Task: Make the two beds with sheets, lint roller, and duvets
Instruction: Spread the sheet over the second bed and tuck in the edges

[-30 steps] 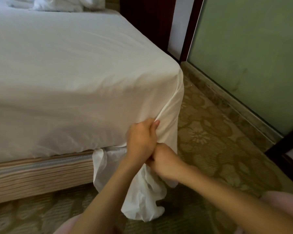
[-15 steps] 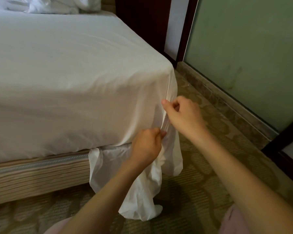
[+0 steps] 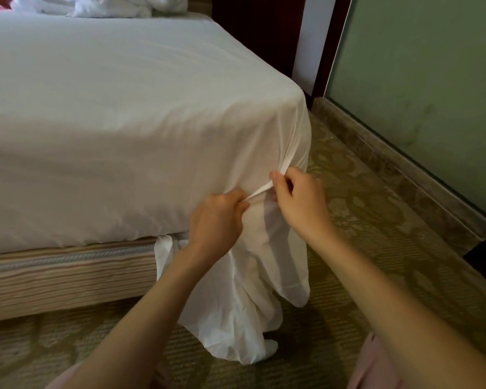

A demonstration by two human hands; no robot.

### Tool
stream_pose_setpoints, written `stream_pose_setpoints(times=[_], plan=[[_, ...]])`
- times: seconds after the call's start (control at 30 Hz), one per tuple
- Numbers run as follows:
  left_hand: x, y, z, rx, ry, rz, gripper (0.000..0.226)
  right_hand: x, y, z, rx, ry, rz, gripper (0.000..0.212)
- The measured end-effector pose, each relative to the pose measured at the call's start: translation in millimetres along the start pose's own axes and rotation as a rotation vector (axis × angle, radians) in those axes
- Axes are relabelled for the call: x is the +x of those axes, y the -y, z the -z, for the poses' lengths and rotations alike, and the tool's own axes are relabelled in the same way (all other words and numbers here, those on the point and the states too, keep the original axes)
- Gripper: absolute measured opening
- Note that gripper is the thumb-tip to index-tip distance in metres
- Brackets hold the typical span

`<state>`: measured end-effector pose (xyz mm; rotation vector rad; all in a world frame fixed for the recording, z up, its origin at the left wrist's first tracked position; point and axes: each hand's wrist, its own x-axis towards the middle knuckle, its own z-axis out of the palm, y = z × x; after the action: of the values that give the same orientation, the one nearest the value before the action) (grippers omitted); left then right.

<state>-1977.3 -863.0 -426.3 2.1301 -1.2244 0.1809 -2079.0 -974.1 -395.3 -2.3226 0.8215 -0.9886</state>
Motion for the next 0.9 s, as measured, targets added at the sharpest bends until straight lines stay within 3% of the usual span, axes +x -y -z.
stream_pose_setpoints(times=[0.13,0.2,0.3,0.53,0.63,0.7,0.83,0.9], plan=[[0.2,0.0,5.1,0.073,-0.011,0.016,0.018,-11.5,-9.5,-3.0,0.128,0.233,-0.023,0.021],[1.3,3.8,5.4,0.066,0.004,0.034,0.018,-18.8,-16.4,-10.3,0.068,0.398,0.022,0.010],[1.1,10.4,7.3,0.052,0.009,0.040,0.023,-30.6,-25.0,-23.8,-0.012,0.608,0.098,0.013],[-10.6,1.1,6.8,0.274,0.005,0.058,0.020,-31.5,-28.5,-32.0,-0.037,0.649,0.170,0.016],[-14.1,3.6,11.4,0.323,-0.011,0.138,0.015,-32.2,-29.8,-34.9,-0.023,0.674,0.112,0.022],[-14.8,2.1,12.8,0.320,-0.021,0.199,0.015,-32.6,-26.0,-34.5,0.144,0.737,-0.113,0.027],[-12.9,4.0,10.3,0.340,-0.016,0.240,0.021,-24.4,-19.8,-14.7,0.911,0.644,-0.948,0.021],[-12.8,8.2,12.2,0.370,-0.011,0.271,0.029,-19.0,-24.4,-5.7,1.151,0.582,-1.121,0.024]])
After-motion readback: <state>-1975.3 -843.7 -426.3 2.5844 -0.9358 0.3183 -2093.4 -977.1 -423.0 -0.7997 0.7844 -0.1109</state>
